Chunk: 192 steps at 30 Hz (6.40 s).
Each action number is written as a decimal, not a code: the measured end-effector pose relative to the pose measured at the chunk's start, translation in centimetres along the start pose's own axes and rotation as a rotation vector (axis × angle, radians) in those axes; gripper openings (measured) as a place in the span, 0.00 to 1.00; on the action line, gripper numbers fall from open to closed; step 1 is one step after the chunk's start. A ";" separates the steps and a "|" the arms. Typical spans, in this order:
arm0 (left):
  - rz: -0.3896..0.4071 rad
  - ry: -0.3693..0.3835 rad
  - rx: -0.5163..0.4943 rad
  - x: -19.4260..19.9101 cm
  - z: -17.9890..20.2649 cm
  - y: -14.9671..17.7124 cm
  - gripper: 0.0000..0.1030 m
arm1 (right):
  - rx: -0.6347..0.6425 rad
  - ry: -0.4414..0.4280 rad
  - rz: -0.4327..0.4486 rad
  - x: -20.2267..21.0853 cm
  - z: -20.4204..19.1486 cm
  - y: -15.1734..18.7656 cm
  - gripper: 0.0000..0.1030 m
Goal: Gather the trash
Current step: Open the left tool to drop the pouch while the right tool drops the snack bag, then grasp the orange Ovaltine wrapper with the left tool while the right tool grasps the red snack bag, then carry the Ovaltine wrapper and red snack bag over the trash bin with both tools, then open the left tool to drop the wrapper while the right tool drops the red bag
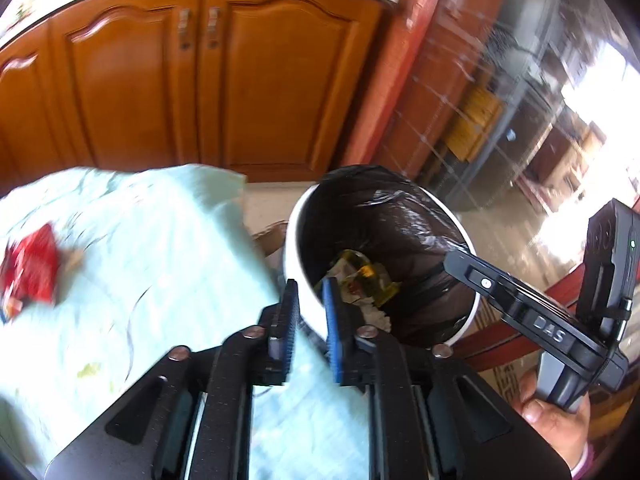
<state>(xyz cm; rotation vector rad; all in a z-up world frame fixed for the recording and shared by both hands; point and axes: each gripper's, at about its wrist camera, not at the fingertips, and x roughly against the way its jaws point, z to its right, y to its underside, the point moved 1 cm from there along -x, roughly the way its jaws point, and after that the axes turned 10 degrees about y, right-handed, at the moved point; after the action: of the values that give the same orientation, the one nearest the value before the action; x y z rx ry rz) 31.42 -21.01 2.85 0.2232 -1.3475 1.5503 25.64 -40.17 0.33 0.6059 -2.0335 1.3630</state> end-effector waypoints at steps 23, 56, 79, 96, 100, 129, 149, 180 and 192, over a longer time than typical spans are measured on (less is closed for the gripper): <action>0.126 -0.167 0.311 12.3 -14.6 8.0 0.45 | 0.084 -0.190 -0.017 2.6 -10.6 6.3 0.86; 0.089 -0.389 0.295 13.7 -24.6 3.8 0.45 | 0.280 -0.315 -0.146 -4.9 -26.3 6.4 0.85; -0.045 -0.434 0.230 6.5 -27.9 0.9 0.02 | 0.176 -0.399 -0.321 -14.9 -30.5 4.6 0.40; 0.031 -0.405 0.144 10.1 -23.0 1.2 0.00 | 0.224 -0.370 -0.240 -10.9 -28.2 4.6 0.21; 0.058 -0.374 0.138 11.1 -20.7 2.0 0.00 | 0.221 -0.351 -0.215 -9.3 -26.6 4.8 0.21; 0.108 -0.135 0.044 11.3 -6.3 5.3 0.00 | 0.125 -0.216 0.003 3.9 -12.0 6.4 0.21; 0.082 -0.064 -0.080 6.5 1.4 1.4 0.00 | 0.023 -0.088 0.092 6.4 -2.7 4.5 0.21; -0.025 -0.061 -0.125 -3.4 4.2 -2.6 0.00 | 0.044 0.004 0.079 3.0 0.9 0.2 0.21; -0.095 -0.061 -0.126 -6.3 4.3 -2.8 0.04 | 0.043 -0.004 0.023 0.8 1.4 -0.2 0.29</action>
<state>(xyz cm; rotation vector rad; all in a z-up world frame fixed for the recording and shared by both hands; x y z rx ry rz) 34.47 -28.45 1.71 0.2539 -1.4558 1.3849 24.91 -41.57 0.66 0.6064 -2.0245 1.4228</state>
